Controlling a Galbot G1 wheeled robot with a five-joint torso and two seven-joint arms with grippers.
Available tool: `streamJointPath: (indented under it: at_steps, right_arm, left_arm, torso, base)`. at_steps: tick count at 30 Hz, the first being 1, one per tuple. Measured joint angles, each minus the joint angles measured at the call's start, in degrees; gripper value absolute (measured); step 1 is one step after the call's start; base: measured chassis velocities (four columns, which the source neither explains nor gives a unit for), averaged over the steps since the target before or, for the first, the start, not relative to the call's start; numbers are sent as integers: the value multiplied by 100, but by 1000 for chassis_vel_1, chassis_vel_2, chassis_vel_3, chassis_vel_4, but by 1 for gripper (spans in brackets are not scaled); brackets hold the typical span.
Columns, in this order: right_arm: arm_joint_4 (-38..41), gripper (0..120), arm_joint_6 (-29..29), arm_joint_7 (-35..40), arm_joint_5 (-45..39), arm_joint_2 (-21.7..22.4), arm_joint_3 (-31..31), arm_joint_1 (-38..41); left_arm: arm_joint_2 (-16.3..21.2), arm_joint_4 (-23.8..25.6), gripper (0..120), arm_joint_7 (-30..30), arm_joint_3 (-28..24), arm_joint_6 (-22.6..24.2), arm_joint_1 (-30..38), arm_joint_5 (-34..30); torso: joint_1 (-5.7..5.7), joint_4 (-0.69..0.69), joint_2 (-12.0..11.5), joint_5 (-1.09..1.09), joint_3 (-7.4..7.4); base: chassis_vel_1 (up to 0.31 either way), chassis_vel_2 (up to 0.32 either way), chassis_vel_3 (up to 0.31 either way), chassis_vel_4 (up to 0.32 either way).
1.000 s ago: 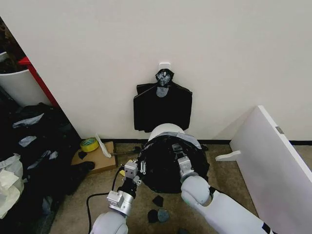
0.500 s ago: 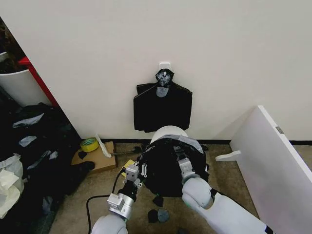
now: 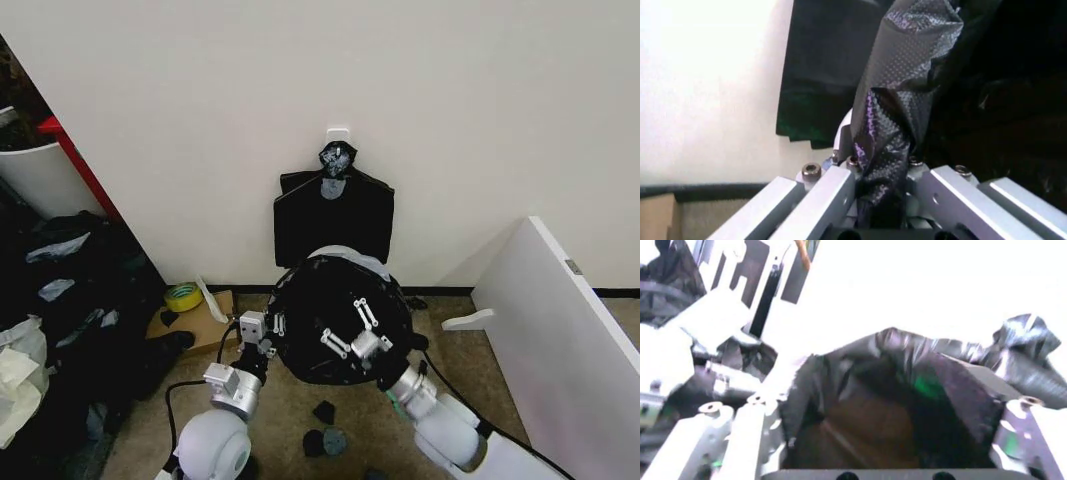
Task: Place the garbage bag over the trash bin.
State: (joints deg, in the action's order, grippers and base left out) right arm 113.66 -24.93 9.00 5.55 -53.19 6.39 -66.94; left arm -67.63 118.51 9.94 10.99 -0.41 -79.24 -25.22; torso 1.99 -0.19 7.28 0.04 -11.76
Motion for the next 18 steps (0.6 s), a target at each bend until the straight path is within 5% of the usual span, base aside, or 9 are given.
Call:
streamJointPath:
  at_steps: [5,8,14,18]
  right_arm:
    - [290,86,-299,-94,-164,-69,-100,-44]
    - [625,97,-433,-249,-686,-157,-201,-85]
    - [998,100,-324,-4,-974,-316,-603,-279]
    - [1064,100,-173,282,-1087,-281,-908,-366]
  left_arm:
    - [13,213,0,141,69,451,37,-651]
    - [27,381,0,390,146,1094,148,-1610]
    - [87,367,0,835,389,1854,369,-2989]
    - [198,260,0,713,441,1826,371,-2881]
  torso:
    - [0,1,0,0,0]
    - [0,1,0,0,0]
    - [0,-1,0,0,0]
    - [0,0,0,1,0]
  base:
    - [0,0,0,0]
    - [0,0,0,0]
    - [0,0,0,0]
    - [0,0,0,0]
